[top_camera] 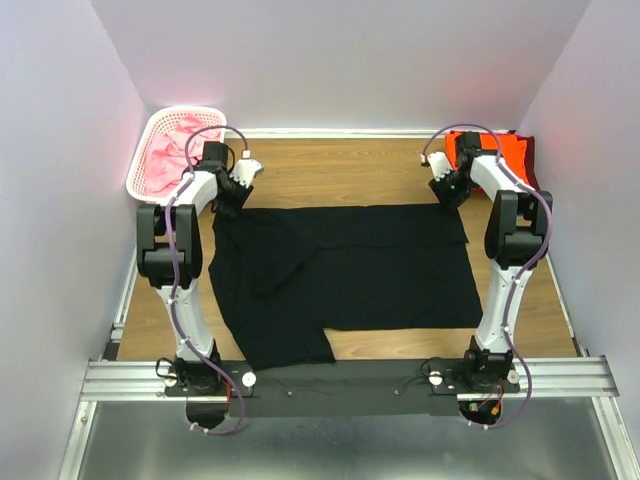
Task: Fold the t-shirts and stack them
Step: Fold the tshirt
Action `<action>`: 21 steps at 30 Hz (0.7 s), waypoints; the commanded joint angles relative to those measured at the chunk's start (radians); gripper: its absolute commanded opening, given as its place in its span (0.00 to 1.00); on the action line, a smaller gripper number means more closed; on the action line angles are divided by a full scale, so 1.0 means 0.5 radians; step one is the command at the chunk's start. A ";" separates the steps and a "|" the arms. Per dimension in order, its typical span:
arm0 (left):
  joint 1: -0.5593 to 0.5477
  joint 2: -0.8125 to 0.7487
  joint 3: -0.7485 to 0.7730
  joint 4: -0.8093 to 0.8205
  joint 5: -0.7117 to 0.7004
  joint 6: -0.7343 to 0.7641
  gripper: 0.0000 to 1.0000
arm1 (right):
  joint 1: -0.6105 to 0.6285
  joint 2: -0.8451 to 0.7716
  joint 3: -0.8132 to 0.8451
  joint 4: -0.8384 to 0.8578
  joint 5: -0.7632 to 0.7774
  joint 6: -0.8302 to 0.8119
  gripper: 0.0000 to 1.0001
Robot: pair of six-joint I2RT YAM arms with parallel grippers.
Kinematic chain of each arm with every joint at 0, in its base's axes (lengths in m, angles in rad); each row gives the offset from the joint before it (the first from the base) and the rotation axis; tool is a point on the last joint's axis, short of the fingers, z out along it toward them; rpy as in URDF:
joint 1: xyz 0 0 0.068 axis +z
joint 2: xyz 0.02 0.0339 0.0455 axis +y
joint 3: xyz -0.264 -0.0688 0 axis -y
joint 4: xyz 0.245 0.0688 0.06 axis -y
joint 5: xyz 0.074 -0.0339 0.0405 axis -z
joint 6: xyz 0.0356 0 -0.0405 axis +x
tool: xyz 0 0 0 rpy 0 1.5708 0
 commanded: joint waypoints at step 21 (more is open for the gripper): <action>0.108 -0.121 0.213 -0.295 0.418 0.094 0.53 | 0.235 -0.066 0.251 0.093 -0.015 0.257 0.47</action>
